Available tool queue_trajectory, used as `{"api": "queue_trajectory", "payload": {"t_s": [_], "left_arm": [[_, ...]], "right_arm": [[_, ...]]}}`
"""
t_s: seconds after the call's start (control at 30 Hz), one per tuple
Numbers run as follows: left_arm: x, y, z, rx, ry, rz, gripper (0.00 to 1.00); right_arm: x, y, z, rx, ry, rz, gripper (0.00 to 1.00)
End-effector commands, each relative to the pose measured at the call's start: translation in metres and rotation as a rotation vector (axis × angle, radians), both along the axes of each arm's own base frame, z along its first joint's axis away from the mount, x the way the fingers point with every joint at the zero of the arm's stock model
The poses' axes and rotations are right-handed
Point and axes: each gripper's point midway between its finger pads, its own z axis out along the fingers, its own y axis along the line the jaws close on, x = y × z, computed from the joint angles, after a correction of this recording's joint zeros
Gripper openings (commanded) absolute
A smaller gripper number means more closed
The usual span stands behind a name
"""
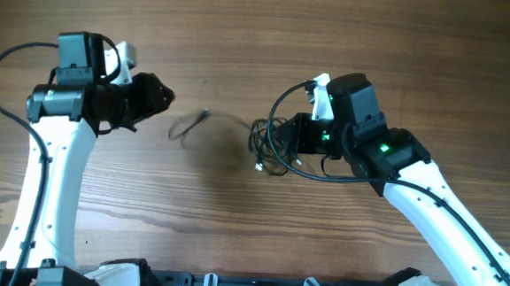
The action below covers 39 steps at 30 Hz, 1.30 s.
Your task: Untangle cables
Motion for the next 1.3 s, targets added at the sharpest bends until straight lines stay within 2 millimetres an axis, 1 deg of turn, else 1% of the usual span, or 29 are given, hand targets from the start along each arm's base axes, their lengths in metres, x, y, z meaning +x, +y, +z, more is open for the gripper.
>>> {"api": "queue_trajectory", "payload": {"t_s": [0.0, 0.03, 0.07, 0.2, 0.23, 0.33, 0.37, 0.5, 0.6, 0.63, 0.7, 0.8, 0.87, 0.93, 1.03, 1.1, 1.13, 1.27], "left_arm": [[-0.006, -0.014, 0.001, 0.048, -0.032, -0.136, 0.68], [-0.005, -0.017, 0.000, 0.045, -0.033, -0.158, 0.72], [-0.006, -0.024, -0.002, 0.032, -0.039, -0.204, 0.72], [-0.005, -0.058, -0.012, -0.089, -0.038, -0.359, 0.72], [-0.004, -0.062, -0.014, -0.110, -0.032, -0.374, 0.72], [0.005, -0.076, -0.035, -0.135, 0.000, -0.410, 0.71], [0.009, -0.083, -0.045, -0.143, 0.015, -0.428, 0.70], [0.007, -0.102, -0.070, -0.170, 0.080, -0.474, 0.69], [-0.002, -0.117, -0.093, -0.178, 0.157, -0.513, 0.62], [-0.005, -0.122, -0.098, -0.179, 0.179, -0.525, 0.59], [-0.011, -0.129, -0.106, -0.180, 0.210, -0.544, 0.57], [-0.016, -0.137, -0.106, -0.202, 0.223, -0.566, 0.57], [-0.020, -0.143, -0.104, -0.231, 0.231, -0.578, 0.54], [-0.024, -0.144, -0.110, -0.223, 0.257, -0.581, 0.51], [-0.028, -0.139, -0.125, -0.173, 0.309, -0.573, 0.46], [-0.035, -0.142, -0.134, -0.171, 0.353, -0.582, 0.44], [-0.037, -0.143, -0.136, -0.172, 0.364, -0.585, 0.43], [-0.042, -0.147, -0.138, -0.168, 0.380, -0.598, 0.33]], "right_arm": [[-0.005, 0.014, 0.019, 0.077, -0.044, 0.098, 0.04], [-0.007, 0.017, 0.022, 0.093, -0.047, 0.119, 0.04], [-0.010, 0.021, 0.025, 0.114, -0.049, 0.148, 0.04], [-0.022, 0.031, 0.041, 0.174, -0.078, 0.251, 0.04], [-0.024, 0.033, 0.045, 0.188, -0.085, 0.271, 0.04], [-0.031, 0.038, 0.063, 0.232, -0.125, 0.338, 0.04], [-0.031, 0.039, 0.070, 0.241, -0.138, 0.346, 0.04], [-0.033, 0.037, 0.082, 0.247, -0.173, 0.344, 0.04], [-0.032, 0.036, 0.082, 0.240, -0.180, 0.337, 0.04], [-0.031, 0.035, 0.080, 0.231, -0.178, 0.328, 0.04], [-0.029, 0.033, 0.077, 0.213, -0.175, 0.313, 0.04], [-0.027, 0.029, 0.072, 0.187, -0.166, 0.292, 0.04], [-0.028, 0.029, 0.070, 0.180, -0.161, 0.290, 0.04], [-0.028, 0.029, 0.070, 0.179, -0.162, 0.291, 0.04], [-0.028, 0.029, 0.070, 0.175, -0.171, 0.300, 0.04], [-0.028, 0.028, 0.070, 0.175, -0.171, 0.299, 0.04], [-0.027, 0.028, 0.070, 0.174, -0.171, 0.298, 0.04], [-0.026, 0.027, 0.069, 0.164, -0.172, 0.289, 0.04]]}}
